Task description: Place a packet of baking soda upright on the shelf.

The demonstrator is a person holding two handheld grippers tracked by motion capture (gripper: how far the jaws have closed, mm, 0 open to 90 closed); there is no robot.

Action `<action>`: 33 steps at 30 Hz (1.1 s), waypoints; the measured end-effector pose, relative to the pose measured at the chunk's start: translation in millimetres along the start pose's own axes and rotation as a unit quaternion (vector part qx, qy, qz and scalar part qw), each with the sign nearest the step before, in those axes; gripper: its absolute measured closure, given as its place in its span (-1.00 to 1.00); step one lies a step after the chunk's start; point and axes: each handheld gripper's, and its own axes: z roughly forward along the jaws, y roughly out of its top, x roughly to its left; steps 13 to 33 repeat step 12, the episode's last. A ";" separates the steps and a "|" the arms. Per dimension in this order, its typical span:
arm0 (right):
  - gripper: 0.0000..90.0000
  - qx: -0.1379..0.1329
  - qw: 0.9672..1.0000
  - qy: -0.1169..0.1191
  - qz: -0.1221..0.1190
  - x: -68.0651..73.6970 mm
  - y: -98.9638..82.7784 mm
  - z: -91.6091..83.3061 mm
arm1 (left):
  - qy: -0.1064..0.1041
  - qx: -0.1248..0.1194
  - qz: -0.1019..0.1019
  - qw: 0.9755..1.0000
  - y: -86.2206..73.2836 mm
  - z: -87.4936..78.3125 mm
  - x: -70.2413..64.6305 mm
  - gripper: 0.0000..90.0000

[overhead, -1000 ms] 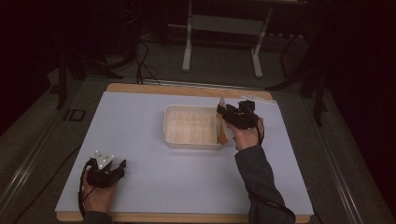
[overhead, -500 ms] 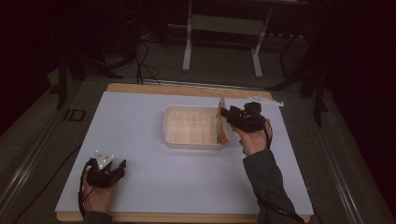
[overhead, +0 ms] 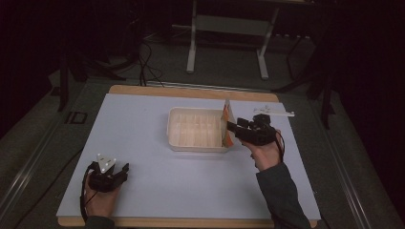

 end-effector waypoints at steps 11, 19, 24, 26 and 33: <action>-0.02 0.027 1.000 0.010 -0.012 -6.3 -32.1 -9.7 | 0.002 0.000 -0.001 1.000 0.0 0.1 0.4 0.03; -0.03 0.030 0.999 0.011 -0.011 -8.1 -37.5 -10.9 | 0.005 0.001 -0.002 1.000 0.1 0.2 0.4 0.02; -0.03 0.030 0.999 0.011 -0.011 -8.1 -37.5 -10.9 | 0.005 0.001 -0.002 1.000 0.1 0.2 0.4 0.02; -0.03 0.030 0.999 0.011 -0.011 -8.1 -37.5 -10.9 | 0.005 0.001 -0.002 1.000 0.1 0.2 0.4 0.02; -0.03 0.030 0.999 0.011 -0.011 -8.1 -37.5 -10.9 | 0.005 0.001 -0.002 1.000 0.1 0.2 0.4 0.02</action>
